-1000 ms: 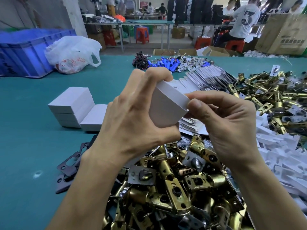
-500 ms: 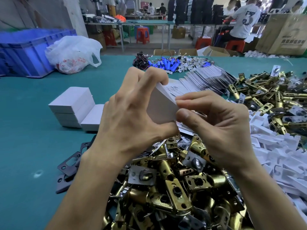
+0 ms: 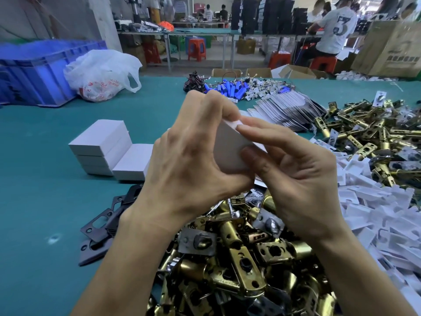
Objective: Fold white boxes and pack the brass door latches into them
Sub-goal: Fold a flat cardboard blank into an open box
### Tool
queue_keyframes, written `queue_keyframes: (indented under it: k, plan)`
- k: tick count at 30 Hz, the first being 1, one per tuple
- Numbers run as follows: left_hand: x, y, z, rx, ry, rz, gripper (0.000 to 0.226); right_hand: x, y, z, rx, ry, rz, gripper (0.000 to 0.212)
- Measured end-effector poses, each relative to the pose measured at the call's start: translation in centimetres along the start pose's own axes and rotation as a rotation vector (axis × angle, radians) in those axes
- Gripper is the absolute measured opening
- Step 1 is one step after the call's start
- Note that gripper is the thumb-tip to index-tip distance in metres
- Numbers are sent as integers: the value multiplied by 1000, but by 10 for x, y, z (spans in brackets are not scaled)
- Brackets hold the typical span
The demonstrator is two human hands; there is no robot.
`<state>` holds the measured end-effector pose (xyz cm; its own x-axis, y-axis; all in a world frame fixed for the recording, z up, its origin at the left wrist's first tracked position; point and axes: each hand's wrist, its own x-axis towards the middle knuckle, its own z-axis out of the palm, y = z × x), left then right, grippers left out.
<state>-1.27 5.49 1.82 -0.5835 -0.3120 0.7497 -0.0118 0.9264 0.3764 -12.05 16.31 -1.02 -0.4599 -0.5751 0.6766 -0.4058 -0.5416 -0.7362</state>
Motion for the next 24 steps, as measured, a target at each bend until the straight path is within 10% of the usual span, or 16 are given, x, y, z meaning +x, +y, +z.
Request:
queue_keyframes:
  k: [4,9,18,24]
  plan:
    - [1,1,-8,10,-19,-75,76,5,-6,-9,58,54,-5,25]
    - [4,-4,-11,-124,-32,-194,45,4,-2,-15,86,-98,67,27]
    - [2,9,-5,248,-84,117,57,4,-6,-19,-367,-157,112,45]
    - [2,11,-13,116,299,107,36,12,-13,-34,-22,133,303,57]
